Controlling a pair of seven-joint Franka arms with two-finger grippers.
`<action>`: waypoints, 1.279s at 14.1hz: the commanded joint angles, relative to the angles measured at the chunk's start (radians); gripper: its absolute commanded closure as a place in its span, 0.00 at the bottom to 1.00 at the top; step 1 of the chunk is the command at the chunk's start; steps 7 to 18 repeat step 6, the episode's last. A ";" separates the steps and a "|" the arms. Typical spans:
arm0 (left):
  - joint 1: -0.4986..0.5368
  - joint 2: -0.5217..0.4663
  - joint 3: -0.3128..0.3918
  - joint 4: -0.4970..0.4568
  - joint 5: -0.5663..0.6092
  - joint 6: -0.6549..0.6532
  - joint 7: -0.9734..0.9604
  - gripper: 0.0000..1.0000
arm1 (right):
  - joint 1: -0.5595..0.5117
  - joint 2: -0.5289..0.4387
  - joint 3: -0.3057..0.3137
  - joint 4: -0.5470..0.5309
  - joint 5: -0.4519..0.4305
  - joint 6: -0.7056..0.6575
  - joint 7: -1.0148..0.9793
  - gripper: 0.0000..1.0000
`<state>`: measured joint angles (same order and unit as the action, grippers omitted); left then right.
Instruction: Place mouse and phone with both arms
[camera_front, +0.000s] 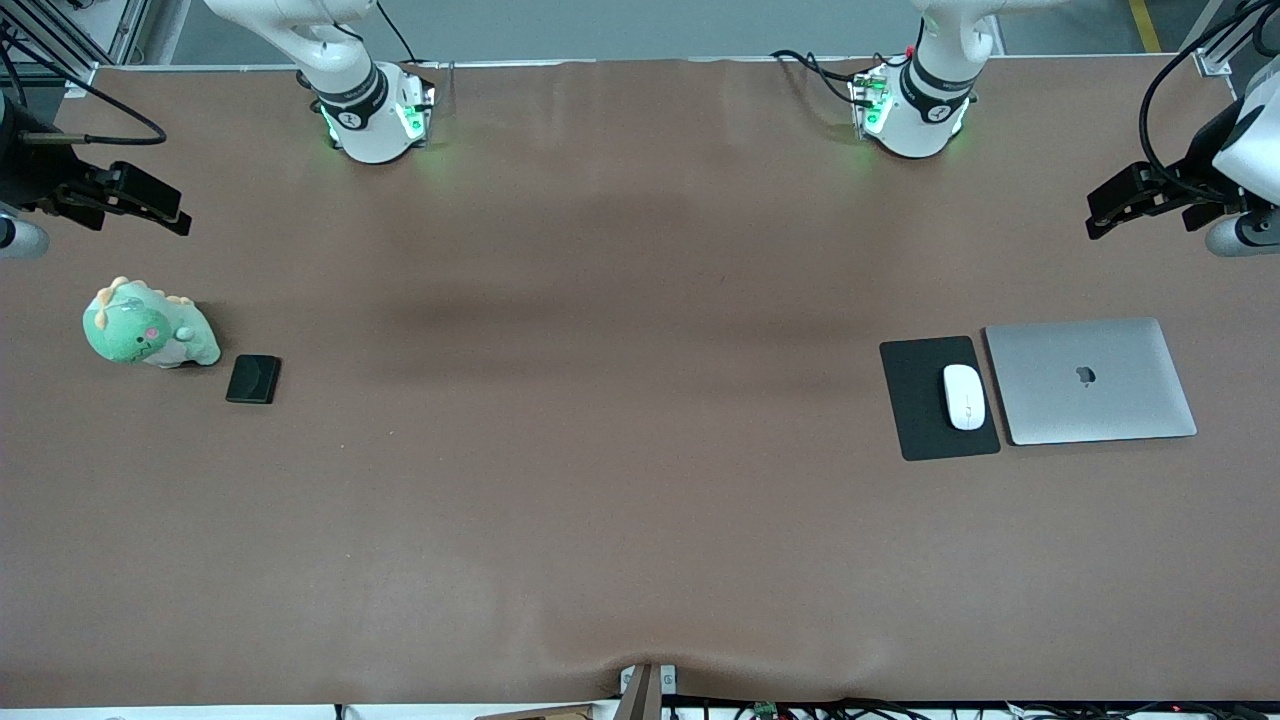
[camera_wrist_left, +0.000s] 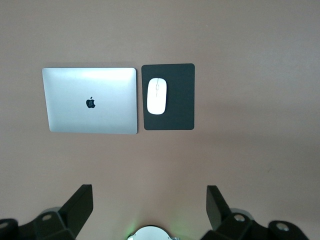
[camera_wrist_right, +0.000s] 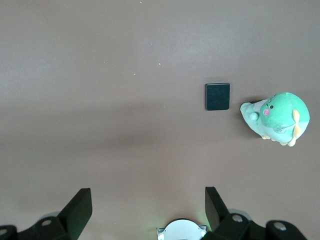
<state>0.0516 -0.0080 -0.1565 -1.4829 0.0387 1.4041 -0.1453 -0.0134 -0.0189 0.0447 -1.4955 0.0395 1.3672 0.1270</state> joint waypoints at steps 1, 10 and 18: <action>0.001 -0.020 0.002 -0.002 -0.022 -0.024 0.018 0.00 | -0.023 -0.009 0.015 -0.006 0.006 -0.003 0.013 0.00; 0.001 -0.018 0.002 0.000 -0.022 -0.036 0.020 0.00 | -0.023 -0.007 0.014 -0.006 0.006 -0.002 0.013 0.00; 0.001 -0.018 0.002 0.000 -0.022 -0.036 0.020 0.00 | -0.023 -0.007 0.014 -0.006 0.006 -0.002 0.013 0.00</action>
